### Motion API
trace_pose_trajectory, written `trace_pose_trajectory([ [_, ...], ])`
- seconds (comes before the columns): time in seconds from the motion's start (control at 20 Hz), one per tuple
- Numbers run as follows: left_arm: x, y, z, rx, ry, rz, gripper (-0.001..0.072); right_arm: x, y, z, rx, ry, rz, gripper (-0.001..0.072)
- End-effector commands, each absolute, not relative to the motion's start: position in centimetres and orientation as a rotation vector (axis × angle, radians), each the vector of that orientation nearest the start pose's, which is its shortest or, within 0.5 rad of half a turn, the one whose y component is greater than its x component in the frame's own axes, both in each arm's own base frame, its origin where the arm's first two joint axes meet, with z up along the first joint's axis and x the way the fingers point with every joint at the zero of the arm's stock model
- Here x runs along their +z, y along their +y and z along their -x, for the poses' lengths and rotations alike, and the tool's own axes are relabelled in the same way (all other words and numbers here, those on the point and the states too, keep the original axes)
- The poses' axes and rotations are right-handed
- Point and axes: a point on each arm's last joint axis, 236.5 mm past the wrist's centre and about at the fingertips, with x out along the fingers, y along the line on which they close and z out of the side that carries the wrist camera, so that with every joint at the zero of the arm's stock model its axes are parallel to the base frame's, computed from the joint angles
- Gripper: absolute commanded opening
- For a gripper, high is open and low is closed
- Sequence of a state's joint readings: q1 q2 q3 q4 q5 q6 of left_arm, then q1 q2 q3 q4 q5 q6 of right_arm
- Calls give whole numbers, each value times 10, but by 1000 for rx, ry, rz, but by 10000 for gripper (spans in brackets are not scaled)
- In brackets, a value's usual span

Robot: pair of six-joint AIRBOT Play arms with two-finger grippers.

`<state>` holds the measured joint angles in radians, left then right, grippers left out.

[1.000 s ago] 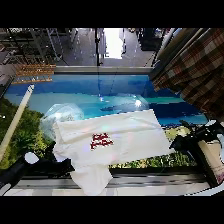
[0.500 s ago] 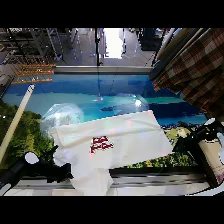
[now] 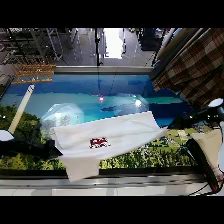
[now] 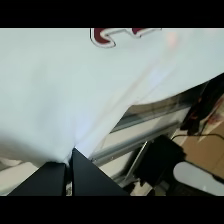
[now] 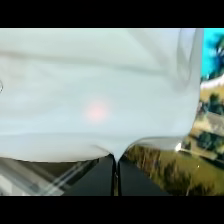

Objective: Fold the clothes and pants, and hang the long-sleeved shirts on hangers.

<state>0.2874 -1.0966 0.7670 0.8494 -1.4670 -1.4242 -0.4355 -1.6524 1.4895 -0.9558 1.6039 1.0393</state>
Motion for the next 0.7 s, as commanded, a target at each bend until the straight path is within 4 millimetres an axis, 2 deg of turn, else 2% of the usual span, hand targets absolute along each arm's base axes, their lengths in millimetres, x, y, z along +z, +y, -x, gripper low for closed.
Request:
trace_pose_trajectory([
  [0.0,9,-50,-303,-322,1453,967,6,-4,-15,-473,369,1246,-465,10],
  [0.1,9,-46,-340,-364,1377,1107,6,-20,-8,-505,341,1229,-485,10],
  [0.2,10,-44,-386,-412,1259,1270,6,-37,-4,-531,312,1219,-514,9],
  [0.25,6,-44,-402,-423,1230,1318,5,-46,-3,-541,300,1213,-525,10],
  [0.35,-17,-46,-424,-411,1231,1396,6,-66,3,-554,291,1217,-549,10],
  [0.45,-41,-51,-434,-387,1252,1449,7,-84,15,-561,305,1213,-531,18],
  [0.5,-51,-52,-437,-385,1244,1451,22,-86,20,-561,323,1213,-507,182],
  [0.55,-54,-52,-440,-394,1228,1454,23,-83,22,-558,357,1217,-473,497],
  [0.6,-50,-49,-443,-410,1200,1453,41,-78,16,-551,363,1239,-461,564],
  [0.65,-42,-44,-446,-436,1158,1445,101,-72,3,-541,358,1267,-448,564],
])
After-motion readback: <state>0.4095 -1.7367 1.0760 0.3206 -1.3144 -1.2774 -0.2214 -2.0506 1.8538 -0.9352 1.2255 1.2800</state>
